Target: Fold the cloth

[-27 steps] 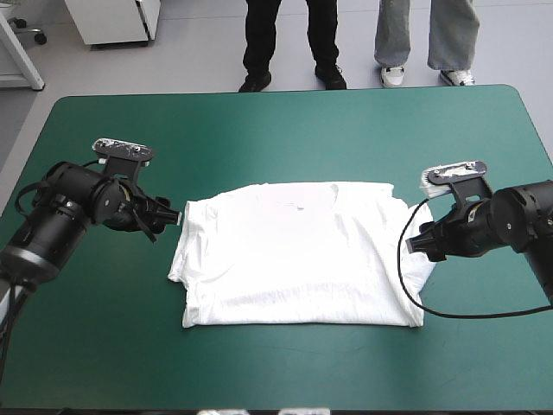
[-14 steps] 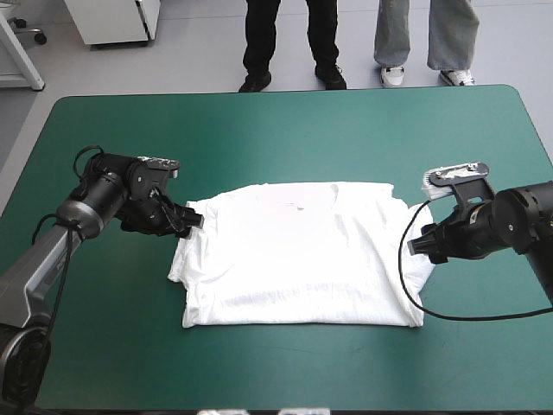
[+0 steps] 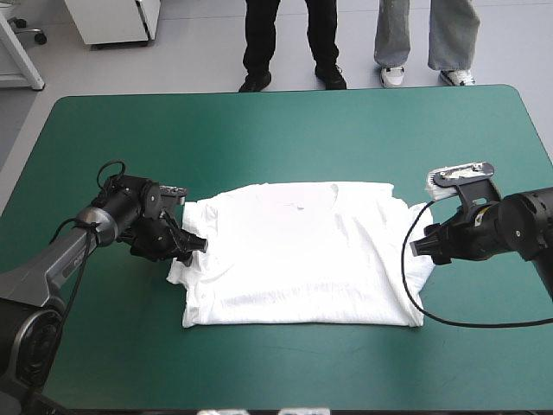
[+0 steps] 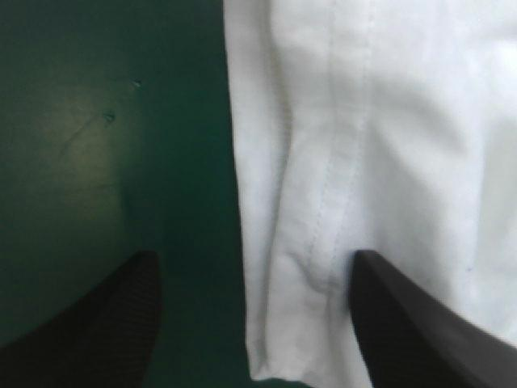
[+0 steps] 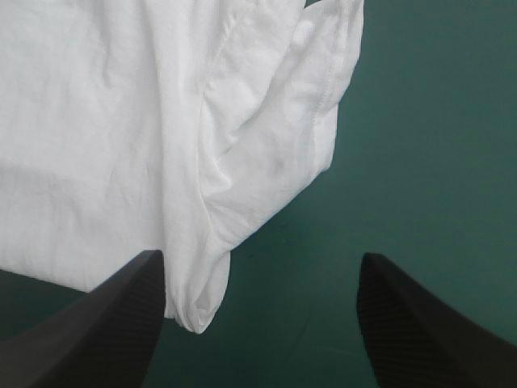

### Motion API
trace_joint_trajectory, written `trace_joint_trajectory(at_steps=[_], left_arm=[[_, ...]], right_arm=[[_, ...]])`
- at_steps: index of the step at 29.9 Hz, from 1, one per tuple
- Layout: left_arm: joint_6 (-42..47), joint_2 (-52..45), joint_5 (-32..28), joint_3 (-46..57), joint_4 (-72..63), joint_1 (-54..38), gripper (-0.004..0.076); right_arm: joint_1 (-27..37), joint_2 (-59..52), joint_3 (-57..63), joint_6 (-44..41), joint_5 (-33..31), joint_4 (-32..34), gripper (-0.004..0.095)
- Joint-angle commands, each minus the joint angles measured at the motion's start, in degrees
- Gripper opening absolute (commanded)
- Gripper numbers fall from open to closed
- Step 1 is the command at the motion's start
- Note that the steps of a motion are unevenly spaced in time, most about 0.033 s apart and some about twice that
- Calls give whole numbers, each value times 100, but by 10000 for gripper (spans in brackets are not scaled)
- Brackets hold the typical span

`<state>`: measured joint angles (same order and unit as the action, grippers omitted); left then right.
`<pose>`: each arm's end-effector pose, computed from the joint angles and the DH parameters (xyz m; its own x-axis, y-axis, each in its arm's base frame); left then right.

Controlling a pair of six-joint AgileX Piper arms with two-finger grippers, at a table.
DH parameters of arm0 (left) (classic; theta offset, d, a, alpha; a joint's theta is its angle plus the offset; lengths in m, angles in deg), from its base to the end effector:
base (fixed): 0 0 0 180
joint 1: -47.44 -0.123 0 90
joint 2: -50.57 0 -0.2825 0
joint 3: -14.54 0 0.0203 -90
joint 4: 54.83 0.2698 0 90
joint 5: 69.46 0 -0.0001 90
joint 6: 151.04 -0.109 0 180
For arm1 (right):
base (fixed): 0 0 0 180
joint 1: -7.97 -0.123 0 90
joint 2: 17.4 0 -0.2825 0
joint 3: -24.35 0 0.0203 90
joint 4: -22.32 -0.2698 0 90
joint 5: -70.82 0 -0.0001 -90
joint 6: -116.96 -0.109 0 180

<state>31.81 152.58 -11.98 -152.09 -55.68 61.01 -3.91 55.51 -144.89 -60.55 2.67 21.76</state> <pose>0.3153 -0.0775 0.1939 -0.9766 0.1764 -0.1234 0.1801 0.9835 -0.0196 0.2291 0.0492 0.3468 -0.8535 -0.2202 -0.4722 -0.2442 0.9697 -0.0108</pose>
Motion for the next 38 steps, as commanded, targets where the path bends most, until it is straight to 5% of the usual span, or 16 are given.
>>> trace_joint_trajectory(at_steps=[1, 6, 16, 27, 38], left_arm=[[26, -96, -106, -86, -211, 11, 375], [-108, 195, -106, -86, -280, 11, 201], [-118, 245, -24, -135, -309, 11, -1], [-118, -810, 15, -461, -897, 552, -9], [-126, -129, -631, -461, -1140, 1542, -9]], right_arm=[[-1, -123, -203, 10, 181, 56, 627], [-1, -168, -203, 10, 168, 56, 627], [-1, -179, -203, 10, 112, 56, 627], [-1, -179, -203, 10, 136, 56, 625], [-1, -169, -203, 10, 149, 56, 625]])
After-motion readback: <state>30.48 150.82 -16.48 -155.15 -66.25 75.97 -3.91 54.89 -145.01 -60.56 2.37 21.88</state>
